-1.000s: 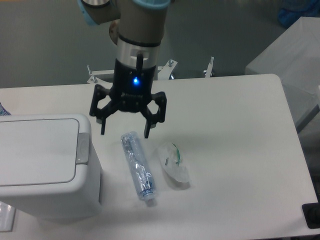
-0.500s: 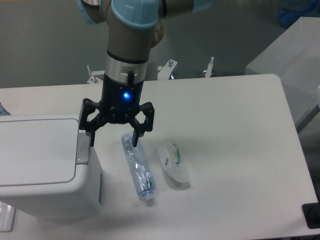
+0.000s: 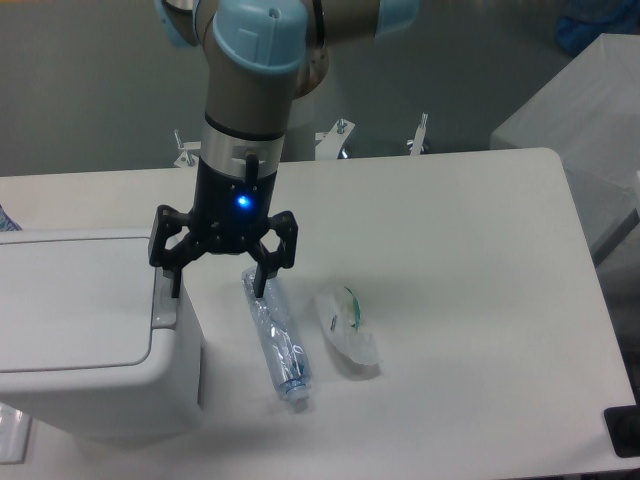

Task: Open the trash can

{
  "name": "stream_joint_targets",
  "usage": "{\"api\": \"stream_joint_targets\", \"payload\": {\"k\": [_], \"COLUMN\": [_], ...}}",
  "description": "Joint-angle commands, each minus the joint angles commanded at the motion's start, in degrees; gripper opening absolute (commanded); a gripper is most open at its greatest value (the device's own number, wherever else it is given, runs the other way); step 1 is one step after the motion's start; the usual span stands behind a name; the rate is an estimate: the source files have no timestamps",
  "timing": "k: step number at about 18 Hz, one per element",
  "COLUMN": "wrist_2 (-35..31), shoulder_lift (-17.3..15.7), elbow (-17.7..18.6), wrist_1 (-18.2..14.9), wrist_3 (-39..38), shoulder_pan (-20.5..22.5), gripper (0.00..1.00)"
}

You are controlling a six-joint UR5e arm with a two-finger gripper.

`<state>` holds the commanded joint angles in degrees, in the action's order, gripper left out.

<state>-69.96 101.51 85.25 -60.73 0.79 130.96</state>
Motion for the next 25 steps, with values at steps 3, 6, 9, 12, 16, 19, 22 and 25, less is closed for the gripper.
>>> {"api": "stream_joint_targets", "payload": {"k": [3, 6, 9, 12, 16, 19, 22, 25], "wrist_2": [0.00, 0.00, 0.00, 0.00, 0.00, 0.00, 0.00, 0.00], "shoulder_lift": [0.18, 0.26, 0.35, 0.35, 0.44, 0.44, 0.53, 0.53], "elbow": [0.00, 0.00, -0.09, -0.09, 0.00, 0.00, 0.09, 0.17], "wrist_1": [0.00, 0.00, 0.00, 0.00, 0.00, 0.00, 0.00, 0.00], "wrist_3": [-0.17, -0.97, -0.97, -0.97, -0.70, -0.88, -0.79, -0.79], "shoulder_pan": [-0.09, -0.09, -0.09, -0.09, -0.09, -0.09, -0.09, -0.09], "gripper": [1.00, 1.00, 1.00, 1.00, 1.00, 1.00, 1.00, 1.00]}}
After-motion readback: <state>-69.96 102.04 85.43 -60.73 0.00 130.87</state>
